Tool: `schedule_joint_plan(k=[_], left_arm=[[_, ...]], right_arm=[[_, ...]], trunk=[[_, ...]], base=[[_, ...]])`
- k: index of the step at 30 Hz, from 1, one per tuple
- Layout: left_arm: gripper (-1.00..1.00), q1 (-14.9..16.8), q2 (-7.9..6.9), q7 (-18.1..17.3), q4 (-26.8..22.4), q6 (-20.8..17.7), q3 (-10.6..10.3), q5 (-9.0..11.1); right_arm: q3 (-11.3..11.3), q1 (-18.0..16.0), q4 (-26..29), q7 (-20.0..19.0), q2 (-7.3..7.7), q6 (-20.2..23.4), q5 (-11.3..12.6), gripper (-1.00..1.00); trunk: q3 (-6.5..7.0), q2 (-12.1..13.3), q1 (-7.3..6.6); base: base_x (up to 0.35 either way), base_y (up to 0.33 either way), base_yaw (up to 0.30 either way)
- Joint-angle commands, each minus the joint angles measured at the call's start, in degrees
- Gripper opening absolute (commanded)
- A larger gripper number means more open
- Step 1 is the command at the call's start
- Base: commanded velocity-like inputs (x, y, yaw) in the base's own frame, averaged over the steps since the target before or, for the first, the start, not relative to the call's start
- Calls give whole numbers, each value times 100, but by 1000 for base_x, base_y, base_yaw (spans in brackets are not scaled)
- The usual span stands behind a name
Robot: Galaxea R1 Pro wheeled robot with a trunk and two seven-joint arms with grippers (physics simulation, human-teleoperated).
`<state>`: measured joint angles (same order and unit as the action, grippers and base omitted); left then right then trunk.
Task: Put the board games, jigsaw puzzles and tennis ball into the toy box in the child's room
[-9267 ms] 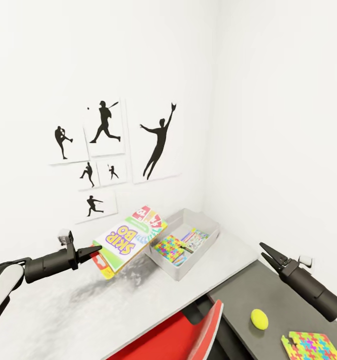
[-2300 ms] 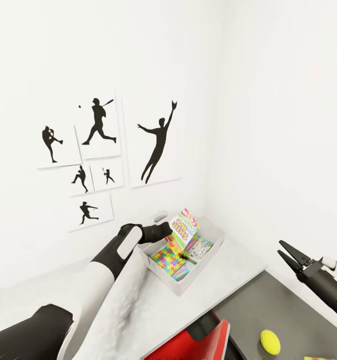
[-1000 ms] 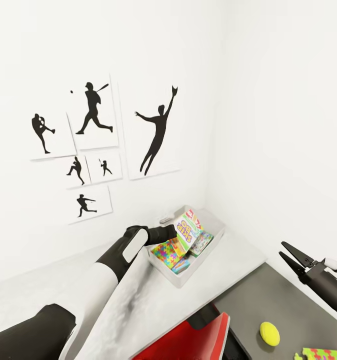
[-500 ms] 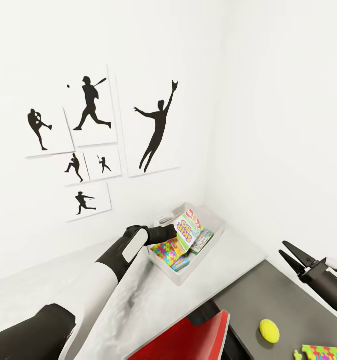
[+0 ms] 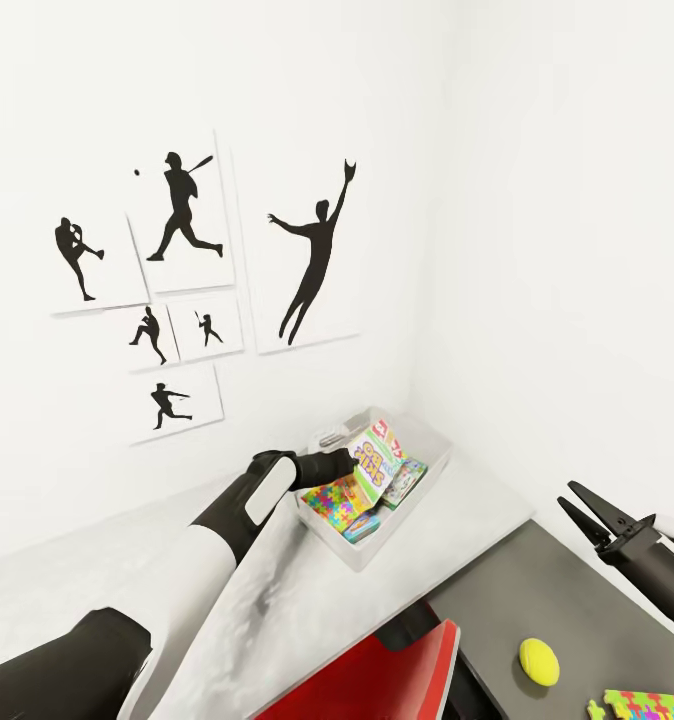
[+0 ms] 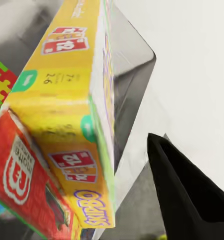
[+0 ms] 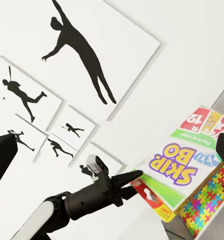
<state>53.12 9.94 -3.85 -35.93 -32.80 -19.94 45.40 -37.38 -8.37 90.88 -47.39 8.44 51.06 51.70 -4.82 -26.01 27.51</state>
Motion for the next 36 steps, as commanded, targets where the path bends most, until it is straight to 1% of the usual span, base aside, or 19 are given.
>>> schedule_joint_plan(k=[1, 11, 14, 16, 19, 22, 24, 25, 27, 29, 31, 32, 34, 35, 36], left_arm=[[100, 6, -1, -15, -3, -16, -3, -5], [100, 6, -44, -26, -47, -16, -1, -12], [100, 6, -87, -166, -125, -22, -1, -16], [100, 6, -184, -336, -255, -39, -2, -18], [100, 11, -420, -534, -450, -67, 5, -6], [100, 14, -802, -827, -740, -268, 39, 47], [100, 14, -1104, -1165, -920, -467, 100, 63], [100, 15, -1327, -1446, -1004, -577, 189, 67], [100, 13, -1624, -1786, -1056, -676, 360, 66], [100, 0, -1956, -2046, -1077, -743, 558, 70], [100, -26, -2323, -2323, -1086, -776, 753, 73], [100, -47, -2607, -2612, -1084, -787, 868, 69], [100, -110, -2993, -3104, -1074, -791, 971, 67], [100, -191, -3178, -3375, -1068, -784, 1001, 68], [100, -357, -3410, -3771, -1062, -768, 1029, 67]], right_arm=[[-6, -6, 0, -15, 0, 27, -1, 100], [-6, -6, 0, -15, 0, 27, -2, 100], [-6, -6, 0, -15, 0, 24, -2, 100], [-6, -6, 0, -15, 0, 21, -2, 100], [-6, -6, 0, -21, 0, 19, -3, 100], [-6, -6, 0, -23, 1, 19, -9, 100], [-6, -6, 0, -21, 0, 18, -10, 100], [-6, -6, 0, -22, 0, 18, -10, 100], [-6, -6, 0, -23, 0, 18, -10, 100], [-6, -6, 0, -24, 0, 18, -10, 100], [-6, -6, 0, -24, 0, 17, -10, 100], [-6, -6, 0, -24, 0, 13, -10, 100], [-6, -6, 0, -24, 0, 11, -10, 100], [-6, -6, 0, -24, 0, 11, -10, 100], [-6, -6, 0, -24, 0, 10, -10, 100]], trunk=[[-12, -12, 3], [-12, -12, 3], [-12, -12, 3], [-12, -12, 3], [-12, -12, 3], [-12, -12, 3], [-12, -12, 3], [-12, -12, 3], [-12, -12, 3], [-12, -12, 3], [-12, -12, 3], [-12, -12, 3], [-12, -12, 3], [-12, -12, 3], [-12, -12, 3]], base=[[0, 0, 0], [0, 0, 0], [0, 0, 0], [0, 0, 0], [0, 0, 0], [0, 0, 0], [0, 0, 0], [0, 0, 0], [0, 0, 0], [0, 0, 0], [0, 0, 0], [0, 0, 0], [0, 0, 0], [0, 0, 0], [0, 0, 0]])
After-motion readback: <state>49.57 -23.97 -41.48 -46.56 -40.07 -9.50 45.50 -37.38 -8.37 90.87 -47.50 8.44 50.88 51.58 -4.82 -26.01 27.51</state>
